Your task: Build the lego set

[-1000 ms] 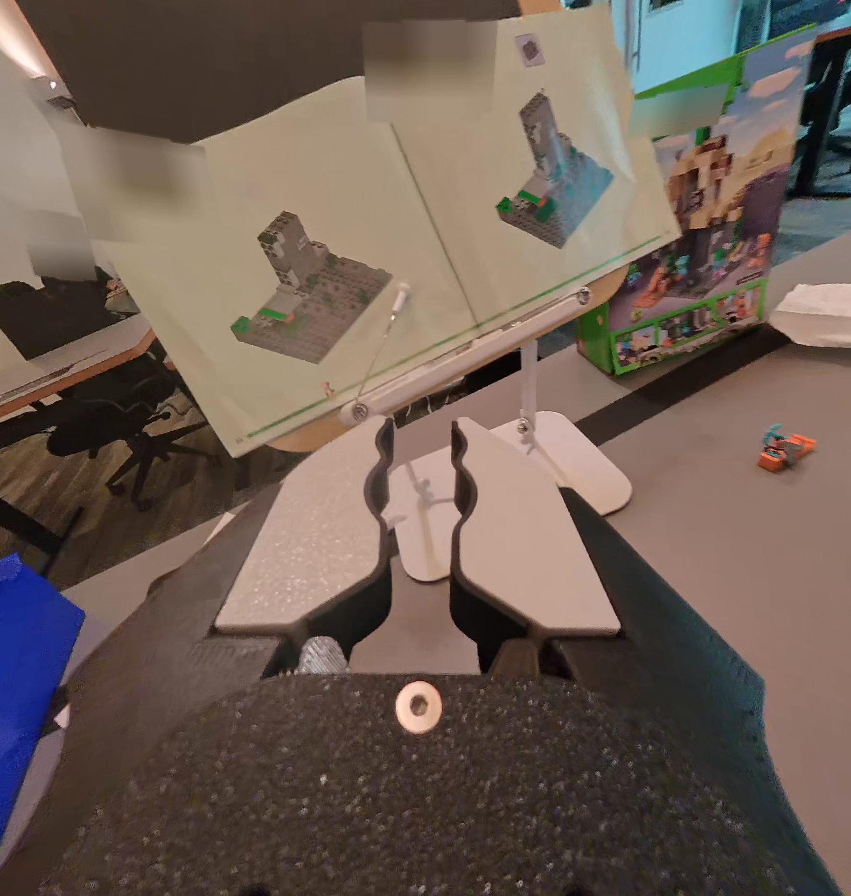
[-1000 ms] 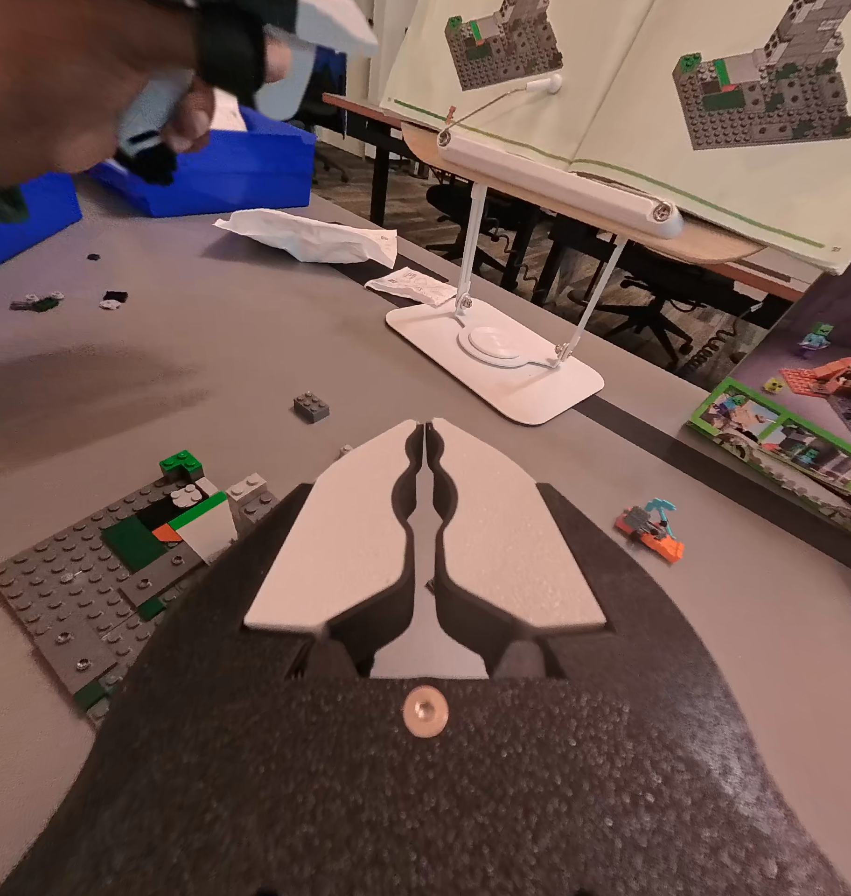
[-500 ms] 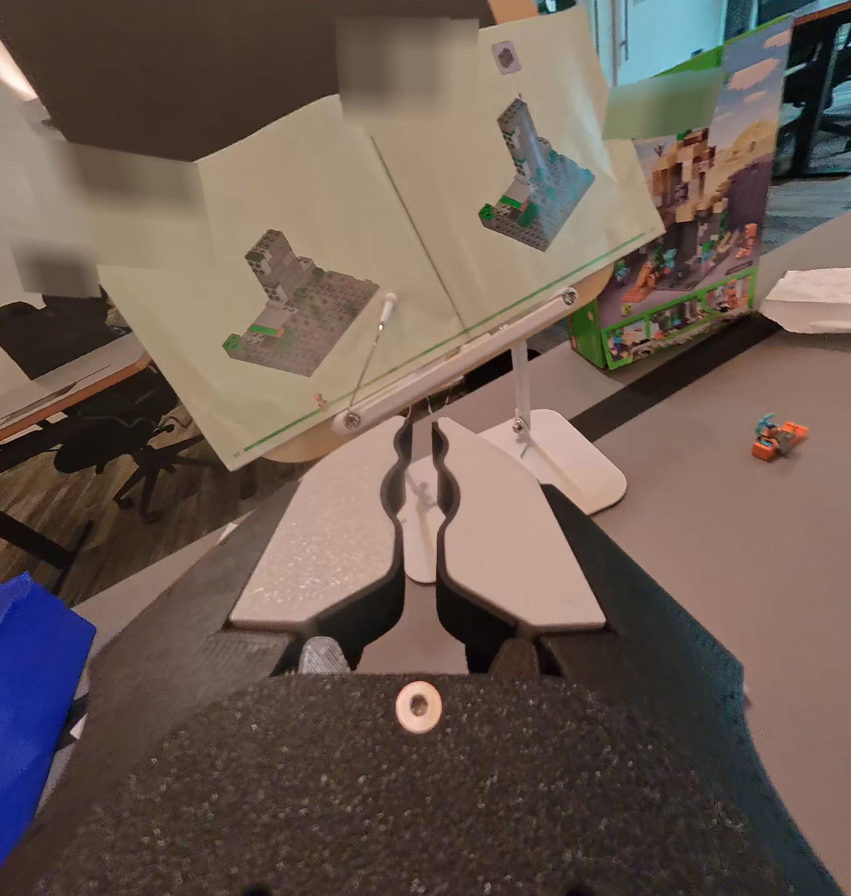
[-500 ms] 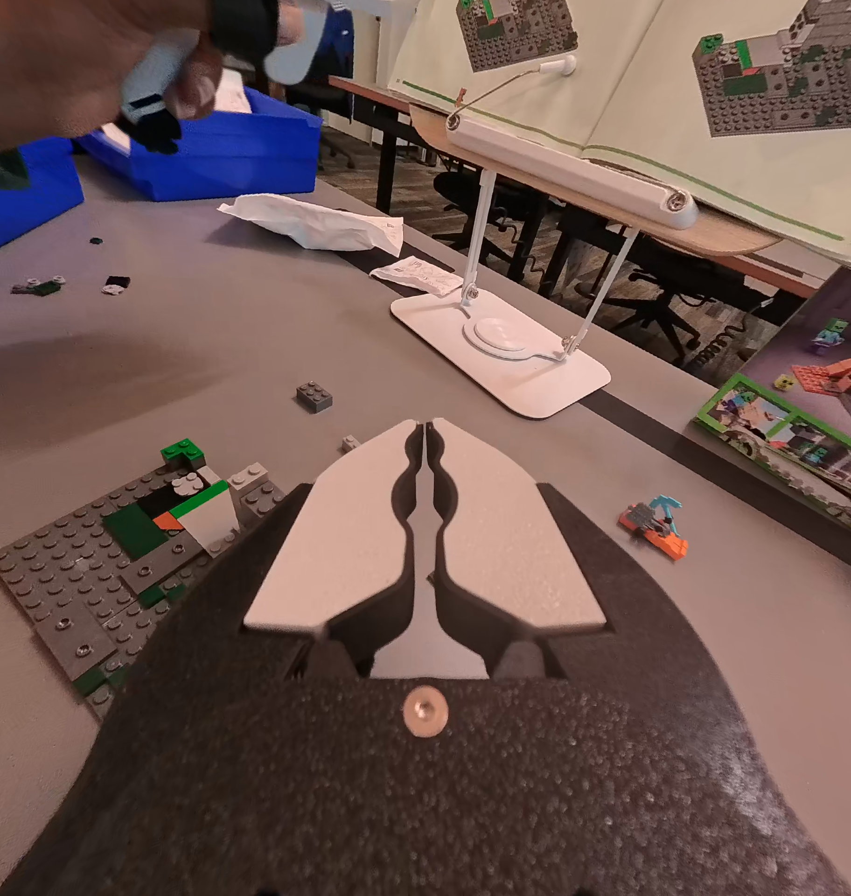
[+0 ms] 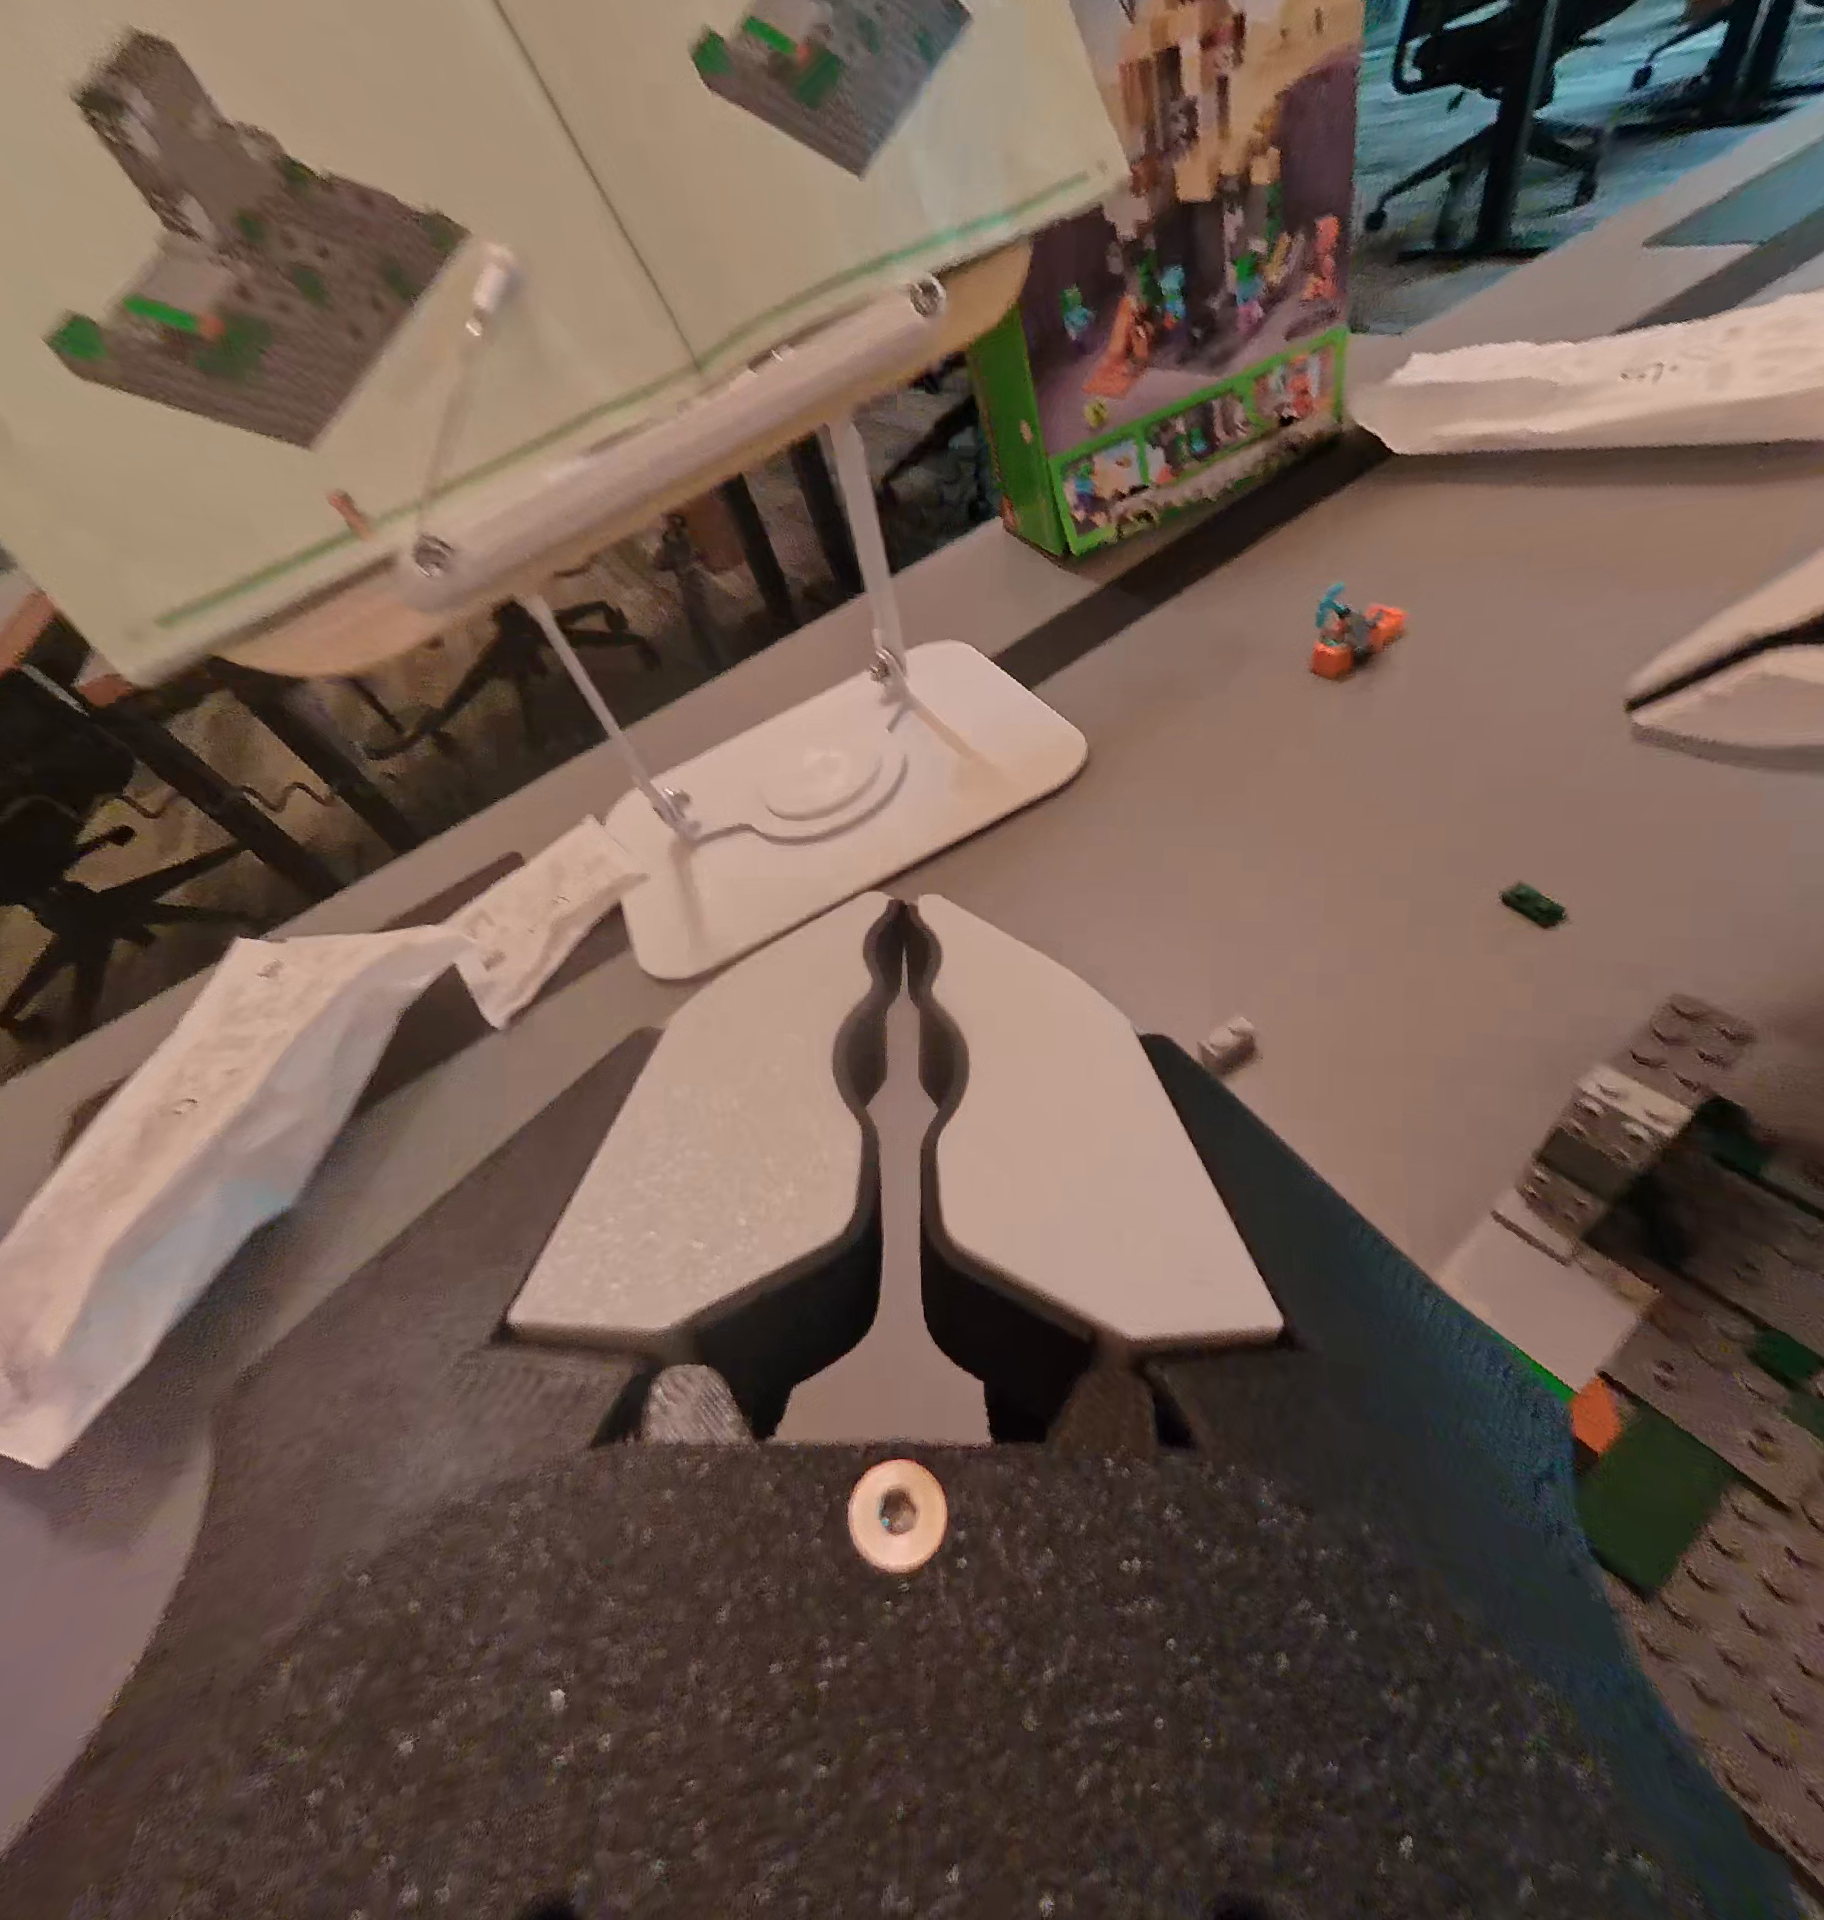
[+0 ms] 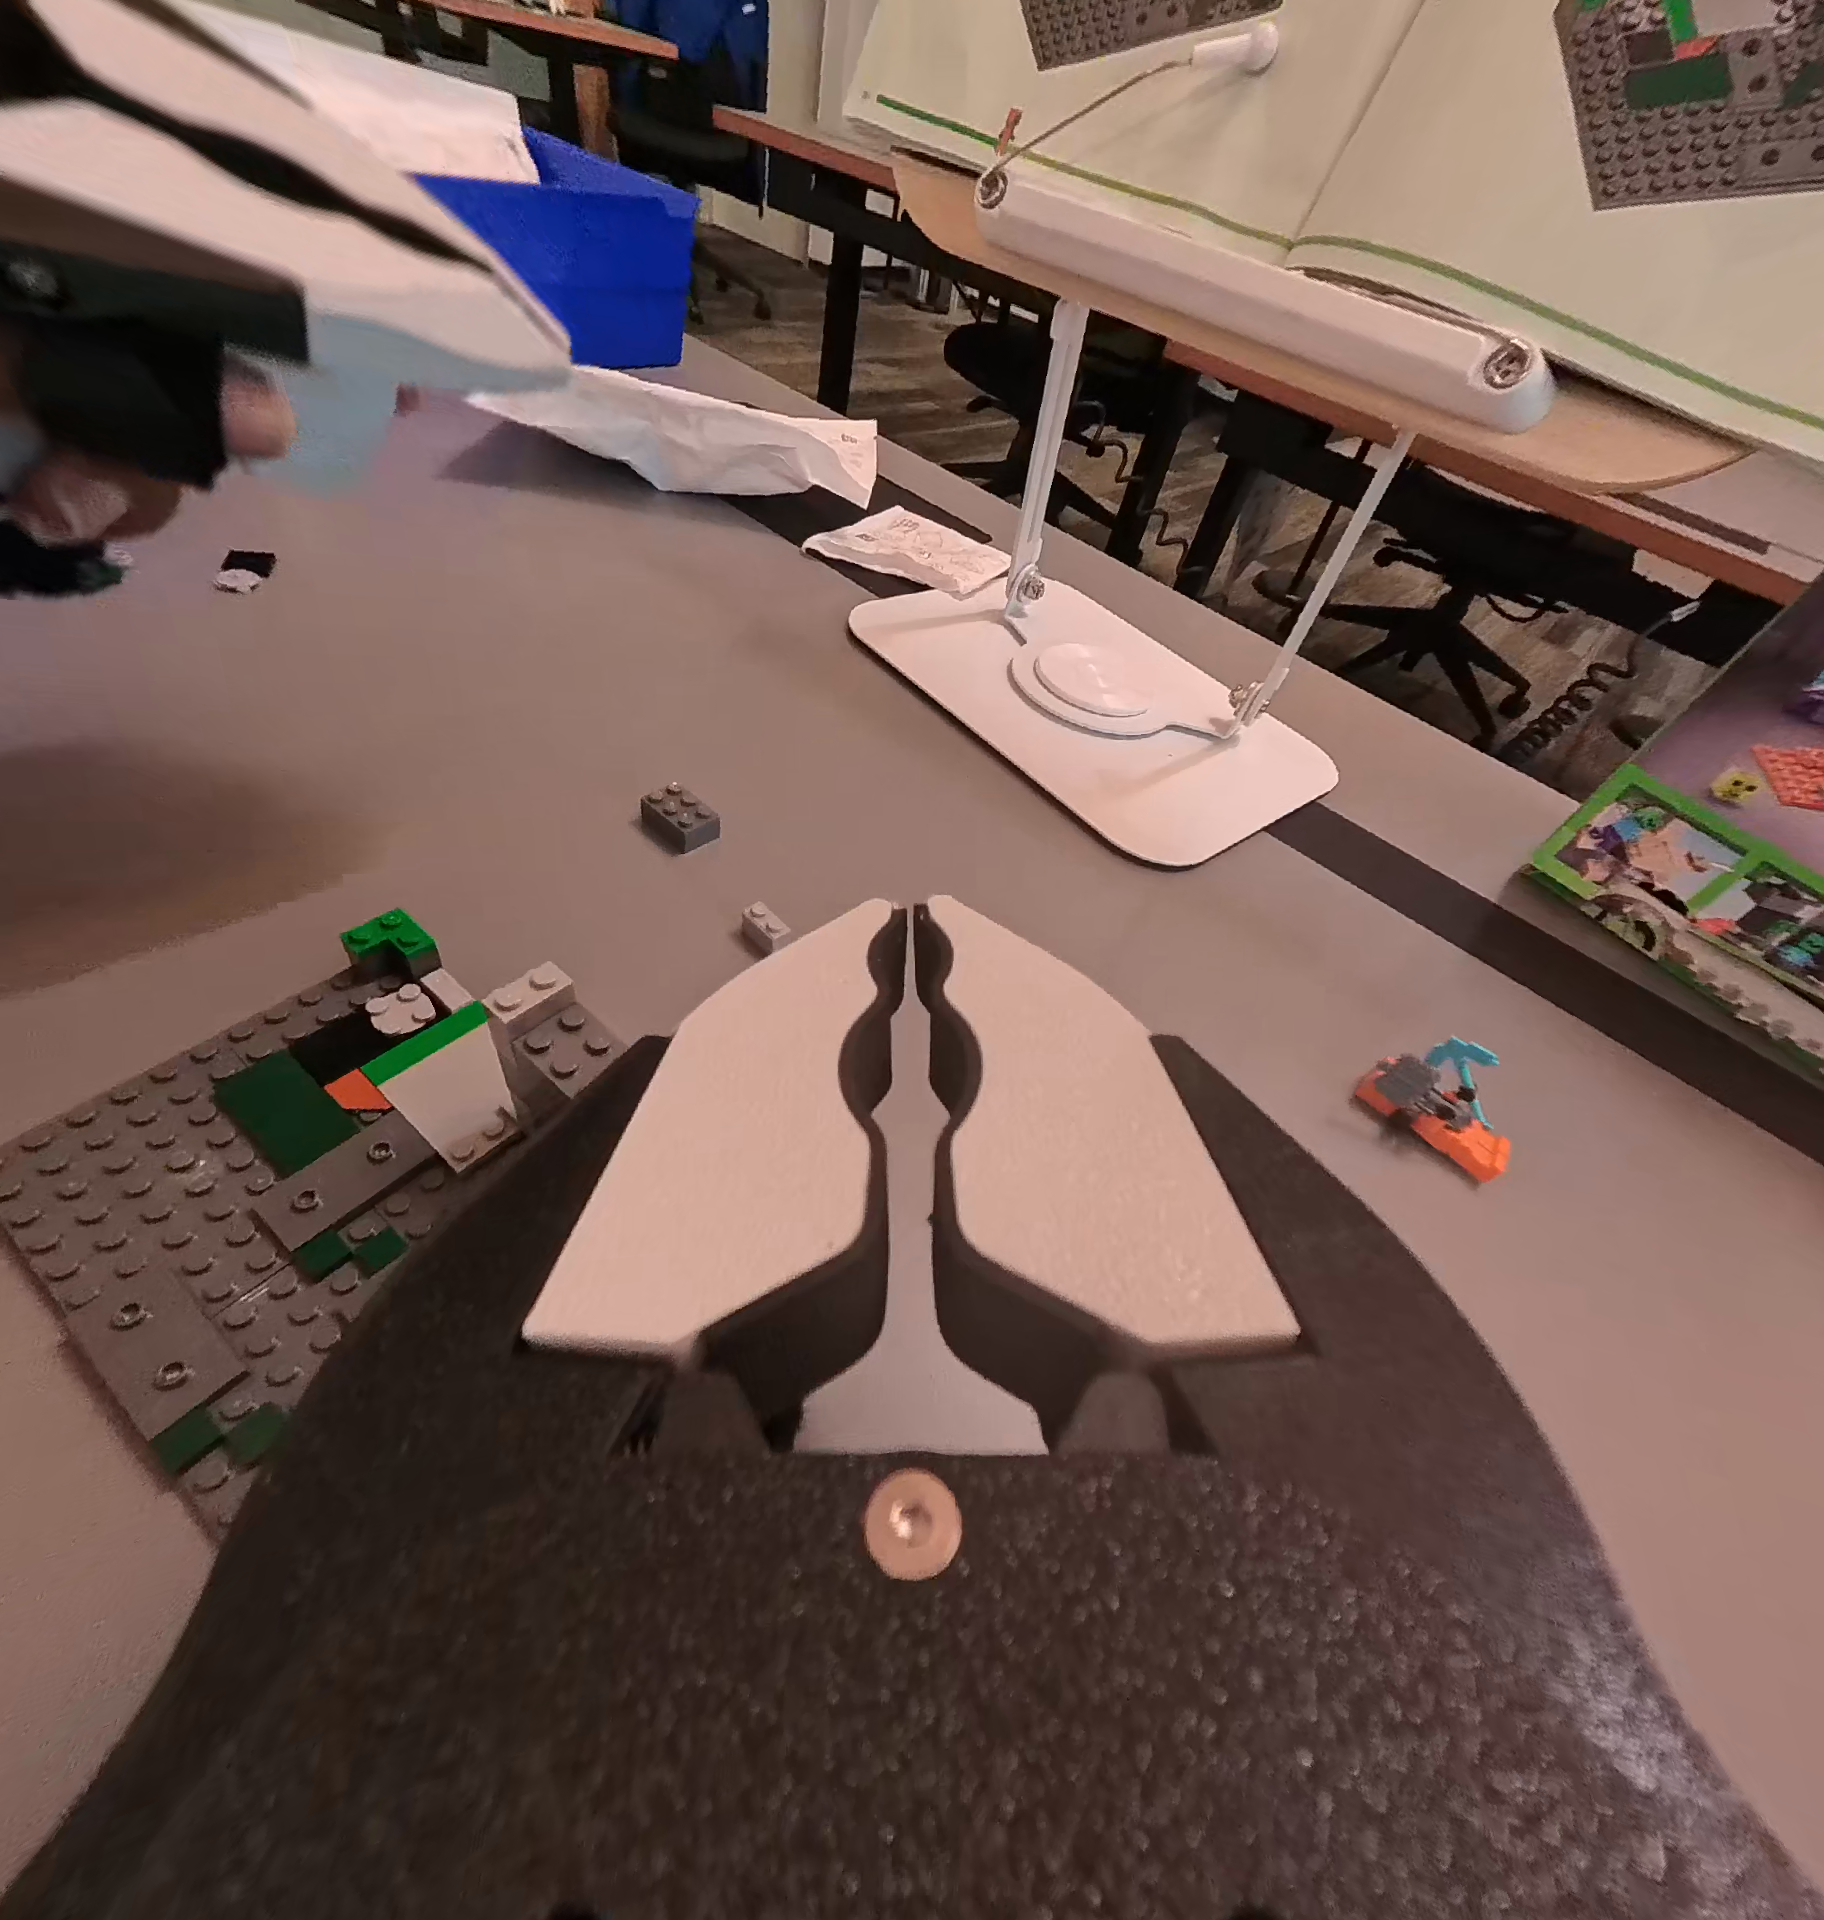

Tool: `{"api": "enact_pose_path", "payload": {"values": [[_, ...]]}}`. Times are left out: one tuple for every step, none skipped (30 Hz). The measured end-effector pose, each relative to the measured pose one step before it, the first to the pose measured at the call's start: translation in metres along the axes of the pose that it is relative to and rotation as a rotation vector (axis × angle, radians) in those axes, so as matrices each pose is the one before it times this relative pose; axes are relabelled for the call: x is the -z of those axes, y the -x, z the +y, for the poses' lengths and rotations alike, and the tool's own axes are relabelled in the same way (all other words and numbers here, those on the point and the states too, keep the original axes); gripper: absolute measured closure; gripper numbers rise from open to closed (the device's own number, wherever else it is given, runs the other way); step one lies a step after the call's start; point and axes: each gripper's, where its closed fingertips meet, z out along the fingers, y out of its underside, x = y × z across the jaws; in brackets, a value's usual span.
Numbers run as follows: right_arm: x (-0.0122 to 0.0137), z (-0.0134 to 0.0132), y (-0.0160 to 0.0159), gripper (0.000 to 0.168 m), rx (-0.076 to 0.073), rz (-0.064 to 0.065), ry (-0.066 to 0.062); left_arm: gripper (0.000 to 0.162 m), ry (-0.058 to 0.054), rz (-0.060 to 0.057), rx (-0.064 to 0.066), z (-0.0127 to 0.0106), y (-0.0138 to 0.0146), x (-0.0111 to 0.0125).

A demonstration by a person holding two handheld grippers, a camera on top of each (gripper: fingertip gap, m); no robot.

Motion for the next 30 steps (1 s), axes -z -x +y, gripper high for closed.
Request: {"api": "enact_pose_path", "payload": {"values": [[-0.00008,0.00048,-0.00004,0.167,-0.0032,-0.0018,0.0017,0.162,0.0086,0.0182,0.008,0.0061,-0.0068,-0.00017],[-0.00009,0.00045,0.00012,0.167,-0.0042,-0.0025,0.0015,0.162,0.0083,0.0188,0.0099,0.0061,-0.00645,-0.00106],[-0.00016,0.0006,0.00006,0.167,-0.0045,-0.0022,0.0021,0.162,0.0162,0.0247,0.0059,0.0072,-0.00671,-0.00223],[-0.00035,0.00096,-0.00013,0.167,-0.0046,-0.0011,0.0029,0.162,0.0289,0.0357,-0.002,0.00828,-0.00764,-0.0031],[-0.00047,0.00106,0.00003,0.167,-0.0043,-0.0026,0.0041,0.159,0.0293,0.035,-0.0088,0.00783,-0.00693,-0.00335],[-0.00065,0.00121,0.0003,0.167,-0.0037,-0.0051,0.005,0.158,0.0161,0.0152,-0.0135,0.00608,-0.00375,-0.00251],[-0.00071,0.00113,0.00078,0.166,-0.0026,-0.0077,0.0058,0.158,0.0125,0.0185,-0.014,0.00562,-0.00365,-0.00217],[-0.00082,0.00145,0.00105,0.165,-0.0018,-0.0097,0.0083,0.156,0.0176,0.0292,-0.0075,0.00643,-0.0046,-0.00237],[-0.00077,0.0018,0.00115,0.164,-0.0009,-0.0092,0.0099,0.155,0.0142,0.0295,0.0003,0.00595,-0.00398,-0.00255],[-0.00082,0.00178,0.00102,0.164,0.0002,-0.0077,0.0092,0.153,0.0071,0.0305,0.0011,0.00496,-0.00343,-0.00259],[-0.00068,0.00156,0.0011,0.163,0.0008,-0.007,0.0082,0.152,0.0101,0.0321,-0.0086,0.00462,-0.00267,-0.00271],[-0.00046,0.00122,0.00072,0.163,0.0014,-0.004,0.0064,0.148,0.0115,0.0223,-0.0189,0.00422,-0.00061,-0.00279],[-0.00015,0.00064,0.00042,0.163,0.0024,-0.001,0.0032,0.145,0.009,0.0395,-0.0343,0.00351,-0.00253,-0.00268],[-0.00004,-0.00018,0.00047,0.163,0.0024,-0.001,0.0002,0.141,0.0073,0.033,-0.035,0.00337,-0.00113,-0.00264],[0.00011,-0.00039,0.00071,0.163,0.0015,-0.0028,-0.0004,0.137,0.0024,0.0174,-0.0279,0.00294,0.00144,-0.00252],[-0.00015,-0.00027,0.0008,0.163,0.0011,-0.0039,0.0005,0.133,0.0056,0.0205,-0.0231,0.00295,0.00167,-0.00225],[-0.00016,0.00017,0.00083,0.163,0.0019,-0.0042,0.0018,0.132,0.0129,0.0088,-0.0072,0.00349,0.00396,-0.00208],[-0.00018,0.00026,0.00078,0.163,0.003,-0.0032,0.0029,0.129,0.011,0.0111,0.0033,0.00239,0.00428,-0.00183],[-0.00029,0.00043,0.00049,0.163,0.0031,-0.0019,0.0027,0.128,0.0052,0.0184,0.0099,0.00078,0.00358,-0.00181],[-0.00039,0.00038,0.00037,0.163,0.0015,-0.0022,0.0022,0.127,0.0041,0.0111,0.0141,0.00025,0.00495,-0.00194],[-0.00046,0.00053,0.00052,0.164,-0.0011,-0.004,0.0024,0.126,0.0085,0.0173,0.0117,0.00043,0.00416,-0.00219],[-0.0007,0.00076,0.0006,0.164,-0.0027,-0.0048,0.0032,0.125,0.0068,0.0107,0.0112,-0.0001,0.00492,-0.00208],[-0.00064,0.00096,0.00053,0.164,-0.0017,-0.0037,0.0042,0.125,0.0029,0.0231,0.0081,-0.00053,0.00259,-0.00227],[-0.00042,0.00106,0.00014,0.164,0.0005,-0.0016,0.0045,0.125,0.01,0.0362,0.0106,0.00033,0.00031,-0.0026],[-0.00018,0.00083,0.00002,0.164,0.0017,-0.0002,0.0036,0.126,0.0209,0.0413,0.0126,0.00216,-0.00109,-0.00269],[-0.00005,0.00072,-0.00022,0.164,0.0014,-0.0001,0.0028,0.127,0.0283,0.0462,0.0117,0.00362,-0.00294,-0.00263],[-0.00002,0.00067,-0.00012,0.164,0.0001,-0.0014,0.003,0.128,0.0232,0.0252,0.0072,0.00348,-0.00107,-0.00256],[0.00003,0.0006,-0.00025,0.164,-0.0012,-0.0015,0.0028,0.138,0.0126,-0.001,-0.0024,0.00244,0.00127,-0.00193],[-0.00003,0.00032,-0.00061,0.164,-0.0016,-0.0003,0.0011,0.145,-0.0109,0.0109,-0.007,-0.00127,-0.00213,-0.00013],[0.00011,0.00018,-0.00072,0.164,-0.0018,-0.0002,0.0,0.145,0.0108,0.006,-0.0116,0.00078,-0.00275,0.00031]]}}
